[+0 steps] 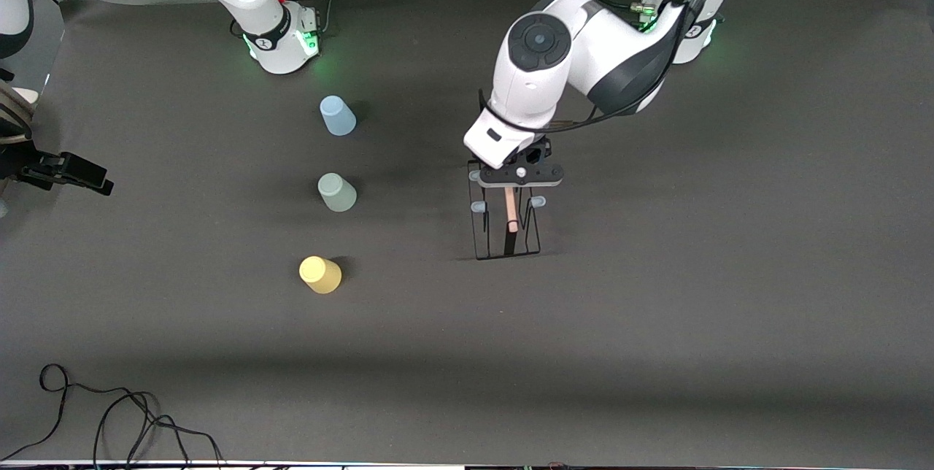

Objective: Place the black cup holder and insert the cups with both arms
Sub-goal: 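Carry the black rack with the left gripper to the table middle, then lower the rack onto the table and open the left gripper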

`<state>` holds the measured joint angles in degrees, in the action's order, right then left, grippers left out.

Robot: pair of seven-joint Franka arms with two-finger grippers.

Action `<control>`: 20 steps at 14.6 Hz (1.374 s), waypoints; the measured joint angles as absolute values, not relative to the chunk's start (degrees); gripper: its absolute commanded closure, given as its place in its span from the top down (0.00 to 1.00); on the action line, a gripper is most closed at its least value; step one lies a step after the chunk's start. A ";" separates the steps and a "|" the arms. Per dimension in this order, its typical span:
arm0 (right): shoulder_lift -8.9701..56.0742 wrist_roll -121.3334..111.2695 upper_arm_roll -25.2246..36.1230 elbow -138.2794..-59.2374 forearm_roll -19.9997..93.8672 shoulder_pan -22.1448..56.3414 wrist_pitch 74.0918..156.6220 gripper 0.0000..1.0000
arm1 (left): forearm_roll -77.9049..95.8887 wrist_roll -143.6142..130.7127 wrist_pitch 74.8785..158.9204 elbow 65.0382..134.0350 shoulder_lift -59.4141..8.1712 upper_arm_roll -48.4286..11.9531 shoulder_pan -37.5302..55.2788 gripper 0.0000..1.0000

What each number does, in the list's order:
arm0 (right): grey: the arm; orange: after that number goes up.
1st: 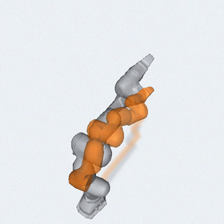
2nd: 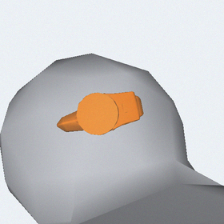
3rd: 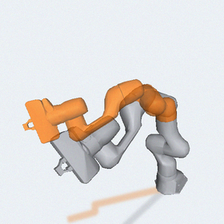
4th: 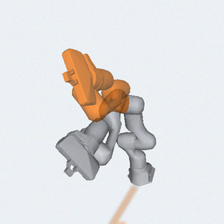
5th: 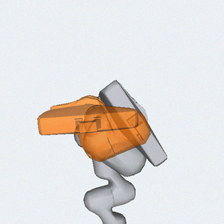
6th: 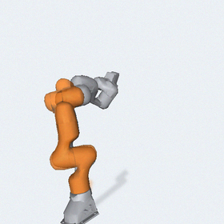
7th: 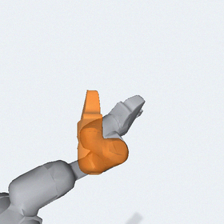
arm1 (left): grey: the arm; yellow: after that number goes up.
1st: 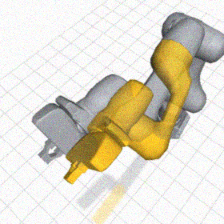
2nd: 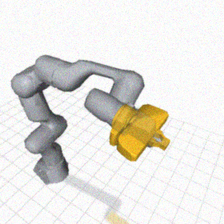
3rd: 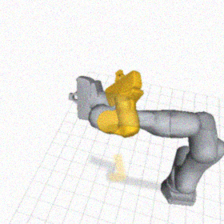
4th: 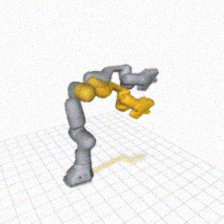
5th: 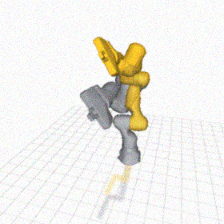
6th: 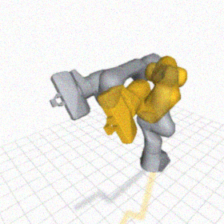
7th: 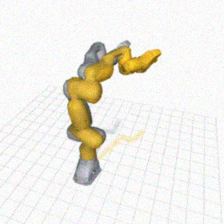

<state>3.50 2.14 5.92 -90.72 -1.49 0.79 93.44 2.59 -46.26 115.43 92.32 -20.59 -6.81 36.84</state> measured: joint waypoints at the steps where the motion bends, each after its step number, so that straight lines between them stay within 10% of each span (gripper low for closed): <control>1: 3.50 2.14 5.94 -90.73 -1.49 0.79 93.44 1.00 | 2.15 -48.03 116.67 92.30 -21.68 -6.79 37.39 0.00; 20: 3.50 2.14 6.48 -90.73 -1.49 0.78 93.44 1.00 | -0.84 -53.46 124.81 88.65 -30.66 -6.65 43.05 0.00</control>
<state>3.50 2.14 6.48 -90.73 -1.49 0.78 93.44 -0.84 -53.46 124.81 88.65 -30.66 -6.65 43.05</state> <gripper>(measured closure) 0.000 0.841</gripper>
